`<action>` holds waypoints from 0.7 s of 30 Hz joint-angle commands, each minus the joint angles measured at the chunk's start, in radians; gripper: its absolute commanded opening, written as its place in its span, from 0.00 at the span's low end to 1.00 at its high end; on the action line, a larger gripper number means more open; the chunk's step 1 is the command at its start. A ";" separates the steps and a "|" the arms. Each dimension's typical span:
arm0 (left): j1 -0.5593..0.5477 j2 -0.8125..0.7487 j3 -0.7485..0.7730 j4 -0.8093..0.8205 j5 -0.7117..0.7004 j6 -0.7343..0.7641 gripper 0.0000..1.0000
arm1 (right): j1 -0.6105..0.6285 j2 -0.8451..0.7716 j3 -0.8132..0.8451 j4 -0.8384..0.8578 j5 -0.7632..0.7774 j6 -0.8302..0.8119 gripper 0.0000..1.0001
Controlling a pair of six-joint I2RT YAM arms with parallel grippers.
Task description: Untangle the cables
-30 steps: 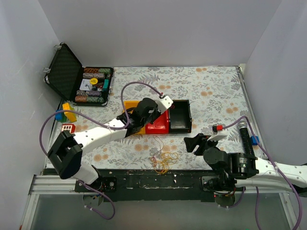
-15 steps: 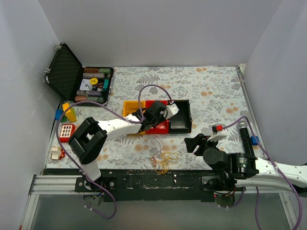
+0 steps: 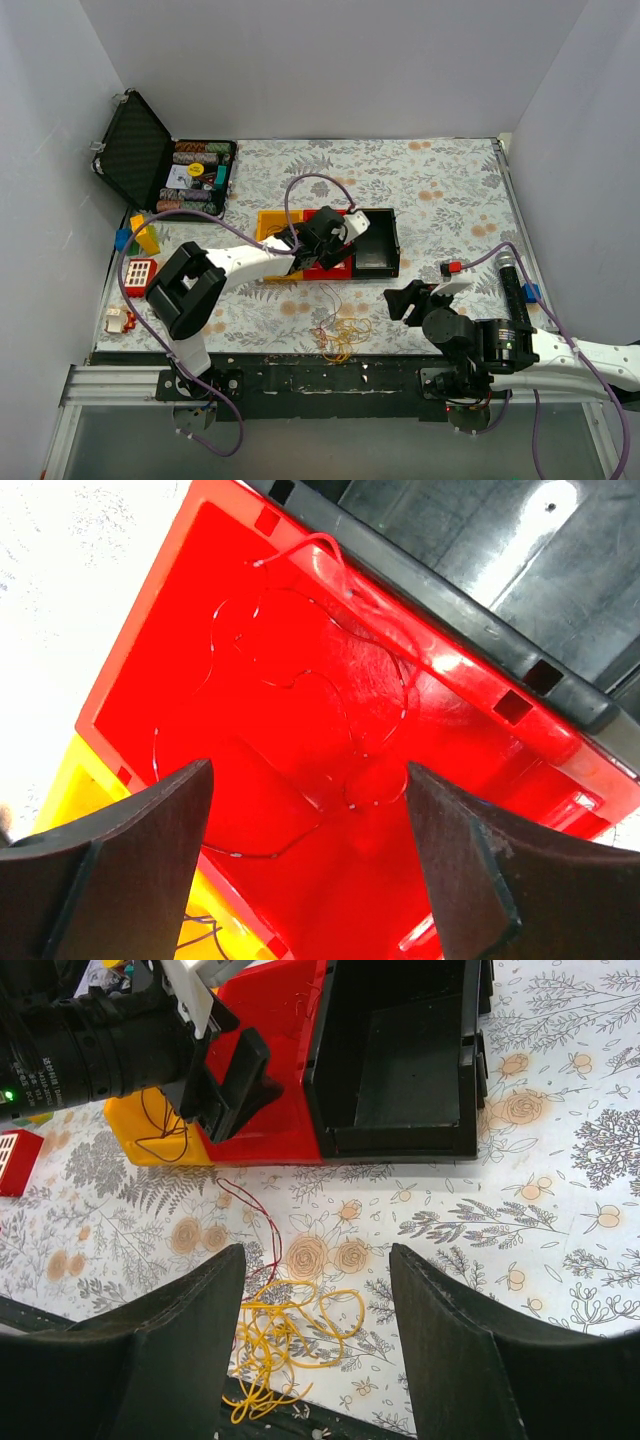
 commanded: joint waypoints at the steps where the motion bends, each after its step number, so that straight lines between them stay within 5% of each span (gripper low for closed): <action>1: 0.022 -0.084 0.044 -0.014 0.050 -0.025 0.82 | -0.002 -0.003 0.044 0.015 0.017 -0.004 0.67; 7: 0.057 -0.149 0.112 -0.109 0.159 -0.057 0.95 | 0.000 0.003 0.044 0.023 0.011 -0.009 0.67; 14: 0.106 -0.255 0.222 -0.226 0.338 -0.091 0.98 | 0.000 0.064 0.044 0.074 -0.018 -0.033 0.66; 21: 0.313 -0.307 0.377 -0.376 0.547 -0.232 0.98 | -0.002 0.305 0.070 0.220 -0.143 -0.101 0.66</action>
